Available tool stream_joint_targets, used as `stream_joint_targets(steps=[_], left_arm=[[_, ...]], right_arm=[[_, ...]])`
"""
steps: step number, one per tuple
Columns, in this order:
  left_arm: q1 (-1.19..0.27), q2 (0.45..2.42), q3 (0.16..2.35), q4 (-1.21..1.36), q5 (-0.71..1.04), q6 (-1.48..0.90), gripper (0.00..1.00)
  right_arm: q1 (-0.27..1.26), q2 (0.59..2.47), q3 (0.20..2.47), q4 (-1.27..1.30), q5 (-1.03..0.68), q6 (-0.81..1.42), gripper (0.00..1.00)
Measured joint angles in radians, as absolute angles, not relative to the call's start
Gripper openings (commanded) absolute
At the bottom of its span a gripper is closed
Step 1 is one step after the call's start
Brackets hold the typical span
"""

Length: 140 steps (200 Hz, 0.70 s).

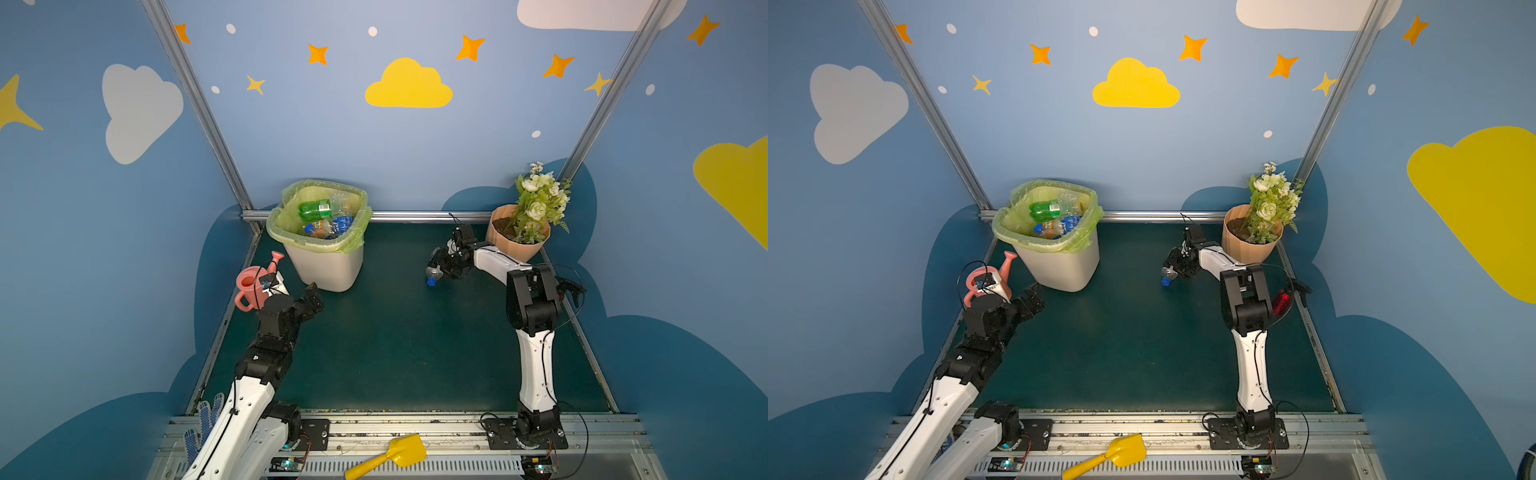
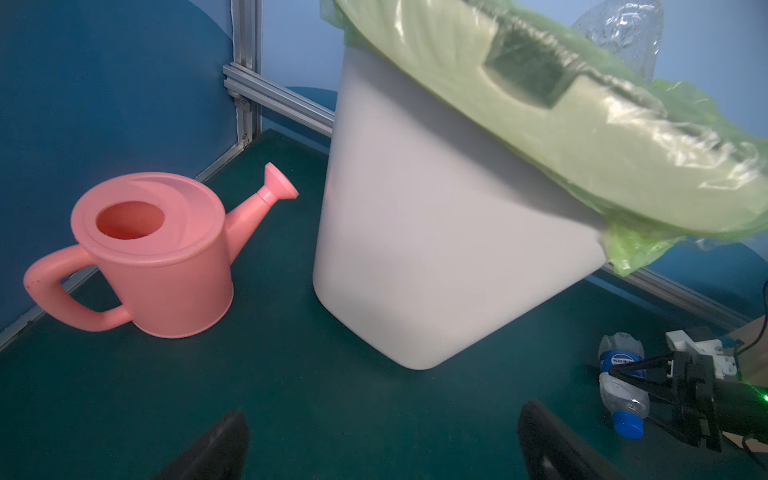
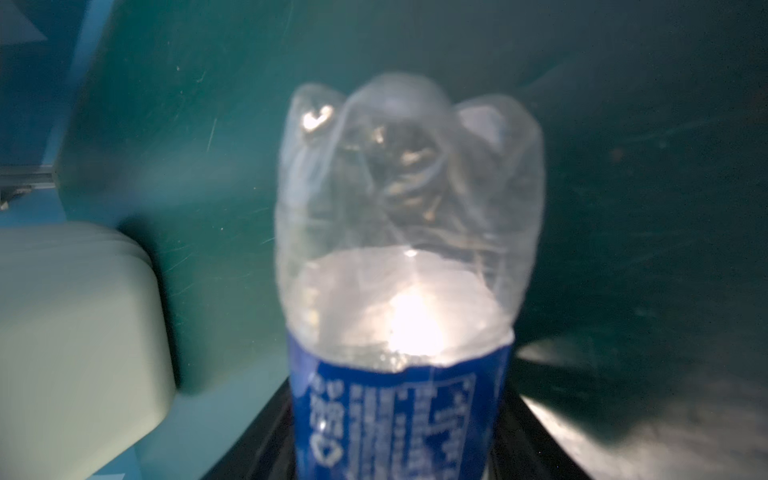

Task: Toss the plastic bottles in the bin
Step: 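Move the right gripper down and grasp the last blue-labelled bottle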

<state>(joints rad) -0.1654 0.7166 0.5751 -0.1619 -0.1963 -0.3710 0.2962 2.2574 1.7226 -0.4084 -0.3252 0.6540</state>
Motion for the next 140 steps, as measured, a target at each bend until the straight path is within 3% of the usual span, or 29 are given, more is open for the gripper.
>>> stream_joint_targets(steps=[48,140], left_arm=[[-0.165,0.695,0.575,-0.165,-0.204,-0.372,1.00],[-0.166,0.633,0.554,-0.186,-0.226,-0.382,1.00]], right_arm=[[0.299,2.226,1.669,-0.361,-0.356,0.623,0.54],[0.309,1.972,1.546,-0.181,-0.434,0.605,0.50]])
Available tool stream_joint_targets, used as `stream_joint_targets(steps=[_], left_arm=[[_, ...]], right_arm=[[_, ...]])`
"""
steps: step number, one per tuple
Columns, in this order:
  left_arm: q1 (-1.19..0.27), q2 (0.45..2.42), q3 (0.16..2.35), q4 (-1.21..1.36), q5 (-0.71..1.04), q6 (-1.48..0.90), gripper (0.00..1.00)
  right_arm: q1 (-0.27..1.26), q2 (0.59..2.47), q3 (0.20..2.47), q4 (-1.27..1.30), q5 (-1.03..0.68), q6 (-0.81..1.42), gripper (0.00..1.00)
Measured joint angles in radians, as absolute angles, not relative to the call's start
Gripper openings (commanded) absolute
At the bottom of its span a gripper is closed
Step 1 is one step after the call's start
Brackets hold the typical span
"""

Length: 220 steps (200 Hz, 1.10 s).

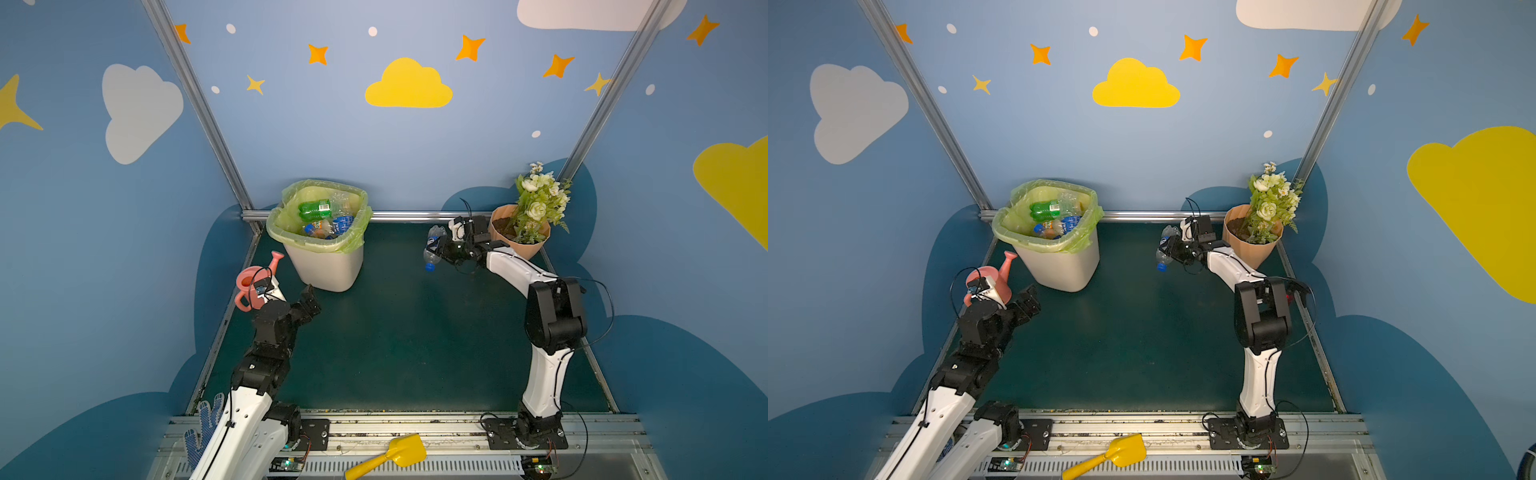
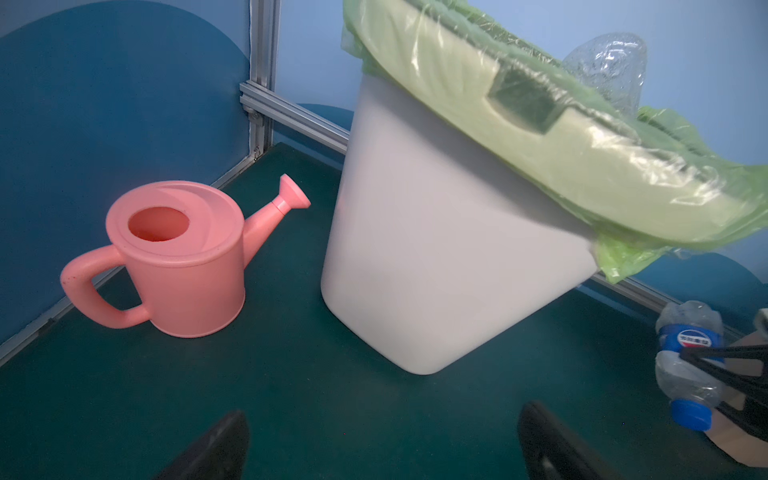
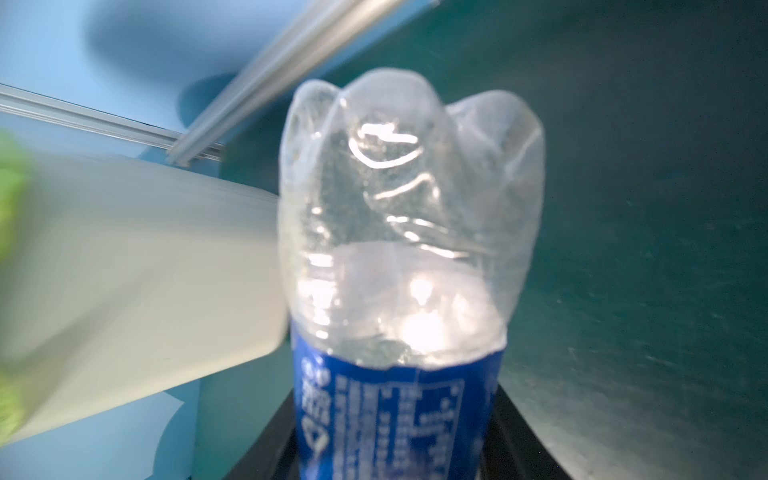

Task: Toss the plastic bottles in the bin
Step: 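Move the right gripper down and grasp the last blue-labelled bottle, then lift the last blue-labelled bottle with the right gripper over the bin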

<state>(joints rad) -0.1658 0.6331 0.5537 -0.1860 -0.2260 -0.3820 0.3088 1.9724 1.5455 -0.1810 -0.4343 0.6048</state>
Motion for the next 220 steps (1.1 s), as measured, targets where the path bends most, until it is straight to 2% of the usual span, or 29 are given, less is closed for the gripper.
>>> stream_joint_targets(steps=[82,129,160,175,195,207,220], left_arm=[[-0.165,0.580,0.548,-0.229,-0.284,-0.414,1.00],[-0.166,0.581,0.545,-0.237,-0.286,-0.425,1.00],[-0.166,0.582,0.545,-0.237,-0.285,-0.427,1.00],[-0.166,0.585,0.544,-0.237,-0.283,-0.428,1.00],[-0.165,0.590,0.544,-0.237,-0.278,-0.428,1.00],[-0.165,0.593,0.544,-0.239,-0.275,-0.428,1.00],[-0.165,0.595,0.544,-0.246,-0.274,-0.427,1.00]], right_arm=[[0.352,1.606,1.504,0.083,-0.421,0.648,0.49],[0.507,1.591,1.597,0.242,-0.380,0.639,0.49],[0.621,1.751,1.801,0.300,-0.395,0.648,0.52],[0.673,1.918,2.021,0.262,-0.436,0.651,0.61],[0.731,2.230,2.483,0.079,-0.515,0.632,0.82],[0.755,2.407,2.749,-0.066,-0.539,0.613,0.86],[0.771,2.489,2.854,-0.182,-0.552,0.592,0.91]])
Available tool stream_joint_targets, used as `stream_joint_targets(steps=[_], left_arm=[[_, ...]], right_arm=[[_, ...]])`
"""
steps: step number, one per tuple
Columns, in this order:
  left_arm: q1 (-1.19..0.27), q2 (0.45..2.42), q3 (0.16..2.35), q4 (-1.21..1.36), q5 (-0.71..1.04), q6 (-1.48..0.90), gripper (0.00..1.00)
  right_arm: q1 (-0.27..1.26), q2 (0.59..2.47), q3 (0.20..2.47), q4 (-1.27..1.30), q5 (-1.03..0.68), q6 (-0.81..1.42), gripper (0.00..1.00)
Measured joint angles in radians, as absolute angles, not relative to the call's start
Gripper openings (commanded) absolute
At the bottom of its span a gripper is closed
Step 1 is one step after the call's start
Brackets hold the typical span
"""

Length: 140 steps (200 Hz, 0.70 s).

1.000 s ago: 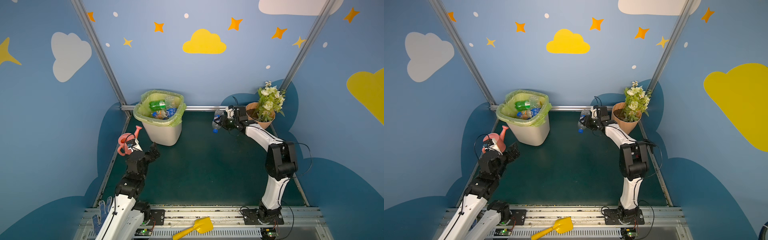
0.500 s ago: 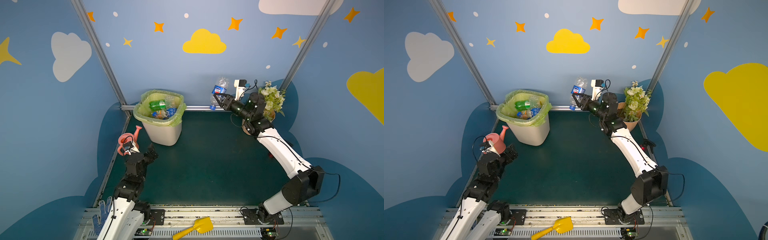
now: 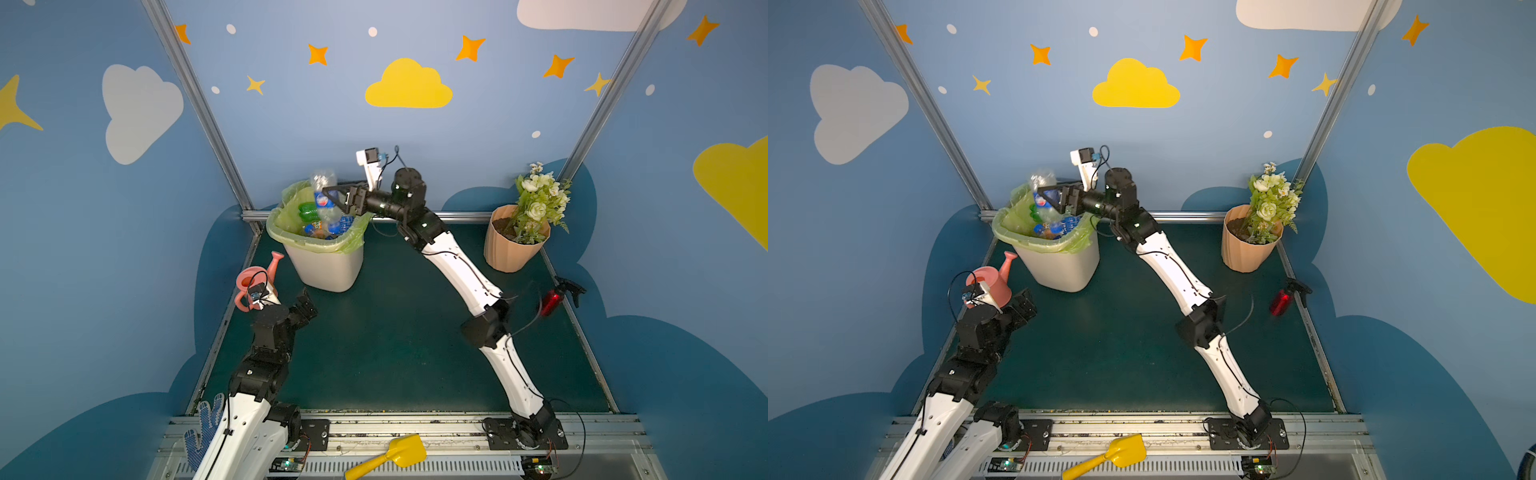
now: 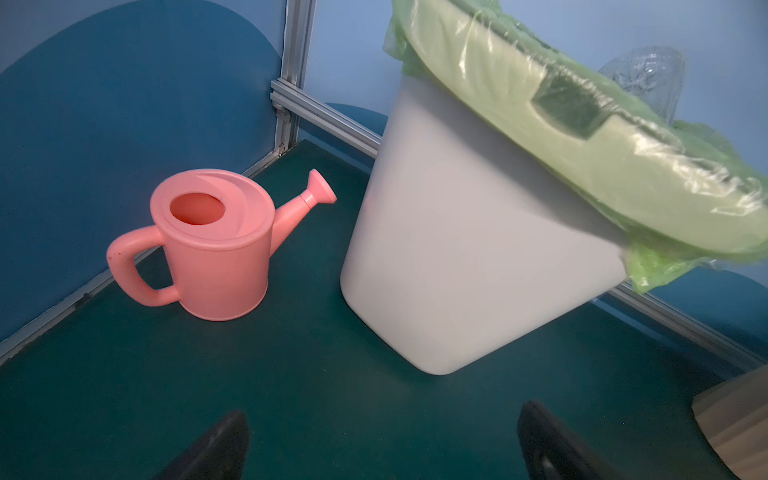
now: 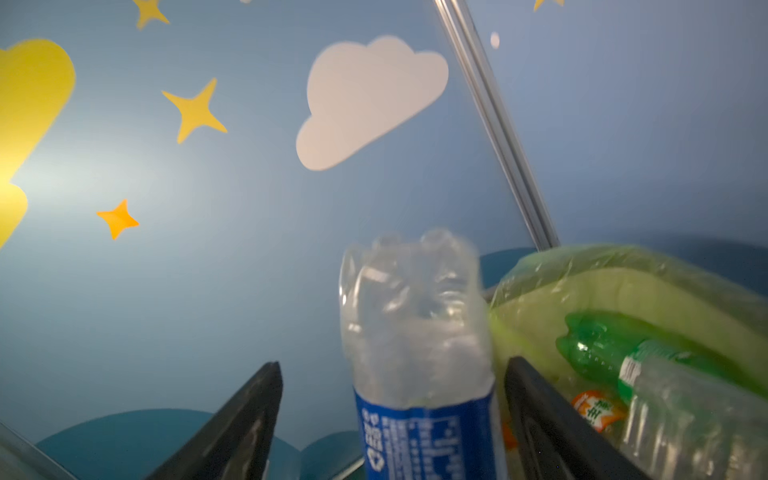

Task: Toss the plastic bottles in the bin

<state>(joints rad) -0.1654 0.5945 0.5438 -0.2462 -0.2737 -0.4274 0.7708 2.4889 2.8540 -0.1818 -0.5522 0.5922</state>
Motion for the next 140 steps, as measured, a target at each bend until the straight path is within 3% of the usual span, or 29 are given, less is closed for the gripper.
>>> stream_joint_targets(steps=[21,40,63,102,140], left_arm=[[-0.165,0.585,0.543,-0.253,-0.274,-0.427,1.00],[-0.165,0.574,0.537,-0.252,-0.274,-0.427,1.00],[-0.165,0.575,0.530,-0.252,-0.270,-0.428,1.00],[-0.165,0.599,0.530,-0.252,-0.268,-0.428,1.00],[-0.165,0.593,0.495,-0.223,-0.352,-0.442,1.00]], right_arm=[[0.770,2.428,2.705,-0.262,-0.551,0.559,0.95],[0.746,2.240,2.407,-0.255,-0.511,0.519,0.96],[0.705,2.035,2.221,-0.234,-0.463,0.477,0.96],[0.638,1.663,1.903,-0.057,-0.373,0.392,0.97],[0.553,1.400,1.446,0.089,-0.228,0.267,0.97]])
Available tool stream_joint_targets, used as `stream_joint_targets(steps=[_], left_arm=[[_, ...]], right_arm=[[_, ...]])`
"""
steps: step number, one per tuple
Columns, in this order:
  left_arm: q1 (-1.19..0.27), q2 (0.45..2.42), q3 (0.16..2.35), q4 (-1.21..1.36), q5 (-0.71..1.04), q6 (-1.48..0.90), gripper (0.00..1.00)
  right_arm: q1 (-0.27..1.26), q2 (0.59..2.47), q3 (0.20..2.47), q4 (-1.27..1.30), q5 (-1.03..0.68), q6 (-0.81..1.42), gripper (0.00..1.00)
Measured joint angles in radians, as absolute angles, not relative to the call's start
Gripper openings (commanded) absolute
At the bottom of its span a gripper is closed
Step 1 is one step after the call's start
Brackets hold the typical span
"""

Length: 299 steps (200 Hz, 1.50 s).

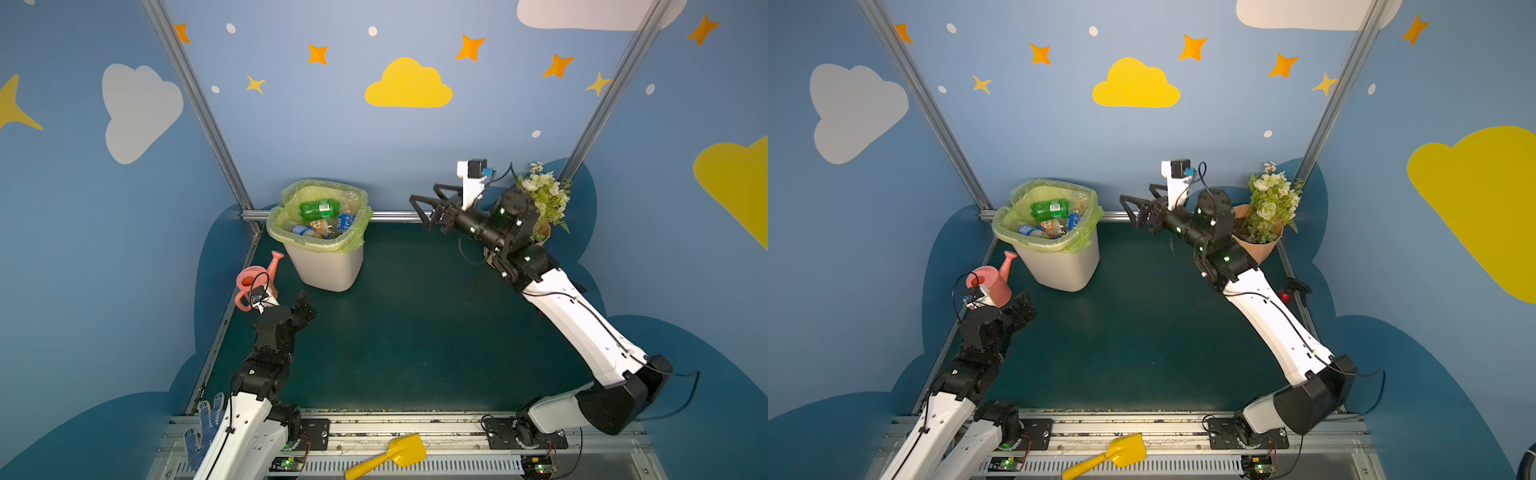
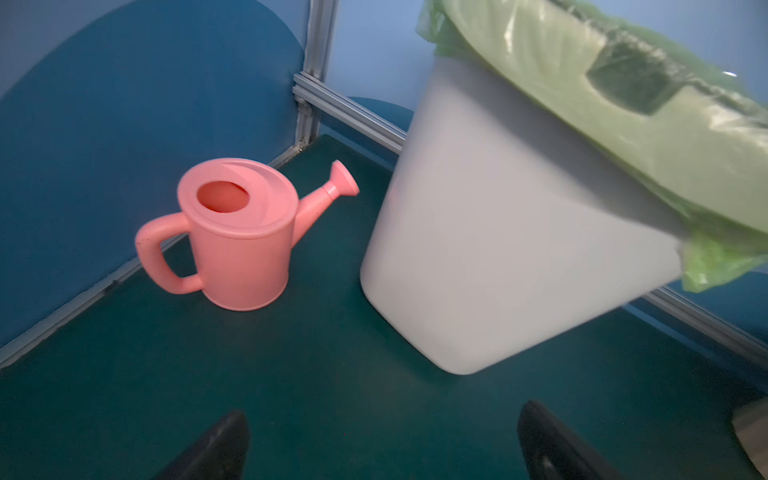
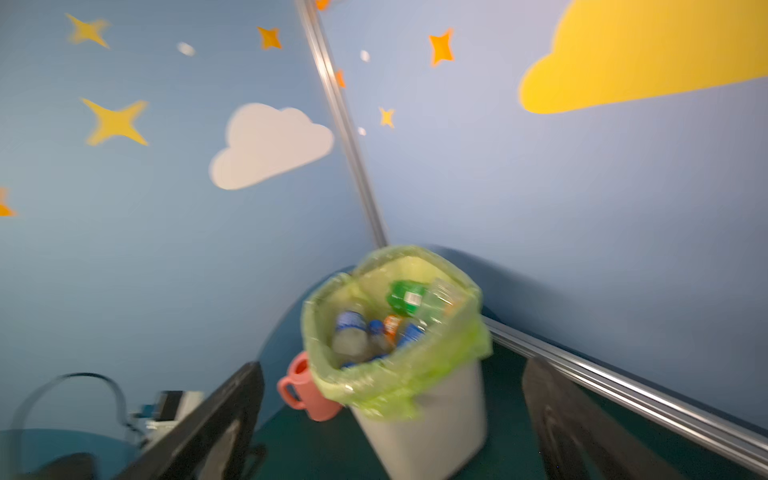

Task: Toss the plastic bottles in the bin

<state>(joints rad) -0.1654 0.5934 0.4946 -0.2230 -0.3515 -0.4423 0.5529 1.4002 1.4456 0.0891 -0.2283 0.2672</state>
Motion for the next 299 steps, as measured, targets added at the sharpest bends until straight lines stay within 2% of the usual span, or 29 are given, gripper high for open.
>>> stream_joint_targets(steps=[50,84,111,162,217,257,299], left_arm=[[-0.165,0.641,0.411,-0.134,-0.482,-0.458,1.00],[-0.165,0.718,0.408,-0.075,-0.538,-0.444,1.00],[-0.163,0.793,0.408,-0.023,-0.570,-0.423,1.00],[-0.162,0.923,0.409,0.028,-0.602,-0.389,1.00],[-0.159,0.953,0.409,0.069,-0.620,-0.342,1.00],[-0.159,0.978,0.389,0.163,-0.635,-0.290,1.00],[-0.155,1.110,0.356,0.307,-0.641,-0.225,1.00]], right_arm=[[0.421,1.200,0.784,0.126,0.175,-0.035,0.97],[0.244,1.075,0.414,0.263,0.255,-0.081,0.97],[0.145,1.079,0.239,0.419,0.239,-0.047,0.97],[0.036,1.221,0.241,0.655,0.149,0.007,0.97],[0.016,1.526,0.323,0.857,-0.005,0.009,0.97],[0.015,1.529,0.398,0.815,-0.069,-0.006,0.97],[0.015,1.527,0.400,0.794,-0.084,-0.009,0.97]])
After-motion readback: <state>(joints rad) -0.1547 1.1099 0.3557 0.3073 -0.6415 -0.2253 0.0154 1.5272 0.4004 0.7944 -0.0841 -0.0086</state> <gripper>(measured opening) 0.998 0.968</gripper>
